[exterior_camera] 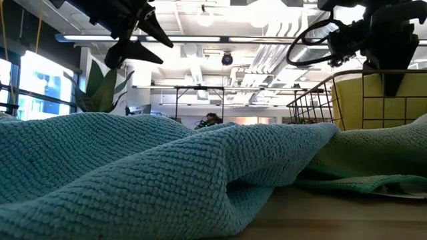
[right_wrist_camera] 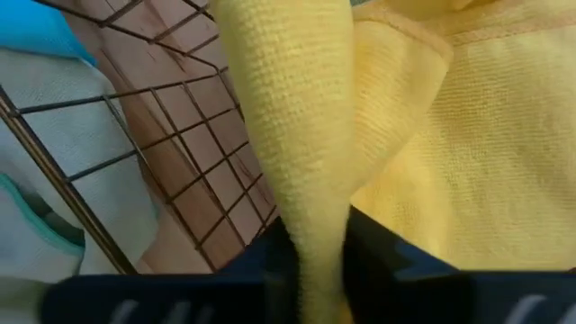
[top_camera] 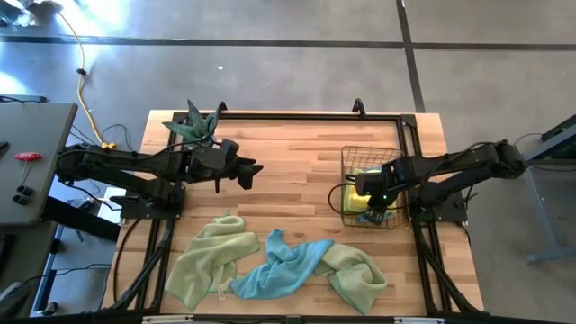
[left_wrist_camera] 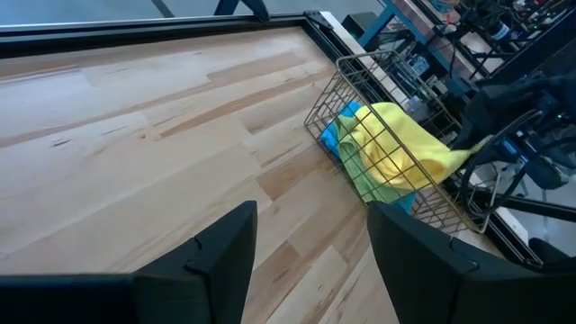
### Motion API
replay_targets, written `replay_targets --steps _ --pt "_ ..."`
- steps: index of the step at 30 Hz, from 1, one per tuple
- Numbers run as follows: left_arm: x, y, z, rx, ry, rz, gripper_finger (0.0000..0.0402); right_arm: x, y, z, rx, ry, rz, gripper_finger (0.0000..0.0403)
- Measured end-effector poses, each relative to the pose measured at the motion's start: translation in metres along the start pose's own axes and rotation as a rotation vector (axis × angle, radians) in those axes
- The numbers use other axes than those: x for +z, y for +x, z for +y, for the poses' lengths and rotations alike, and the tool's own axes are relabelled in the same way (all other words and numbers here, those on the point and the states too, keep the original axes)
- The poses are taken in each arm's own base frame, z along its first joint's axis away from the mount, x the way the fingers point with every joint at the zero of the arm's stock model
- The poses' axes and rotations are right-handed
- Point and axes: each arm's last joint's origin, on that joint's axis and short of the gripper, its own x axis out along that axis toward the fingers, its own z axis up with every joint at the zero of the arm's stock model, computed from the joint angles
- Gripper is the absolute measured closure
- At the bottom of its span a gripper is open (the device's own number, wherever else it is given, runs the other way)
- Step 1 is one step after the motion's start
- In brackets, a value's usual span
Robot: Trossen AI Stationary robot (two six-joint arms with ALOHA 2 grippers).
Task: Fold microfiber towels
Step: Stack the folded yellow microfiber cloth into the wire basket, then fold the left green microfiber cloth
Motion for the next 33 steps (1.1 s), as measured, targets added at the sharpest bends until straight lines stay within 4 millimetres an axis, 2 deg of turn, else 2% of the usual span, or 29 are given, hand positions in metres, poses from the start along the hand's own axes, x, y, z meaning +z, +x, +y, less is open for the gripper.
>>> replay_targets --steps 7,12,16,22,27,33 --pt "0.0 0.0 0.0 -0.003 0.0 0.003 0.02 -0.002 -0.001 0.0 0.012 0.004 0.037 0.023" --pt "-0.001 0.0 -0.001 -0.016 0.0 0.017 0.02 -0.003 -0.022 -0.003 0.006 0.034 0.099 0.0186" --pt "-0.001 0.0 -0.001 -0.024 -0.005 0.025 0.02 0.001 -0.056 0.001 -0.015 0.03 0.024 0.0179" --pt "-0.009 -0.003 -0.009 -0.125 -0.014 0.126 0.02 0.017 -0.099 0.013 -0.001 0.019 -0.276 0.0178" --pt "-0.031 -0.016 -0.028 -0.247 -0.022 0.254 0.02 0.028 -0.113 0.023 0.084 -0.008 -0.432 0.0178" --pt "-0.073 -0.045 -0.049 -0.312 -0.039 0.459 0.02 0.034 -0.116 0.027 0.133 -0.013 -0.502 0.0178"
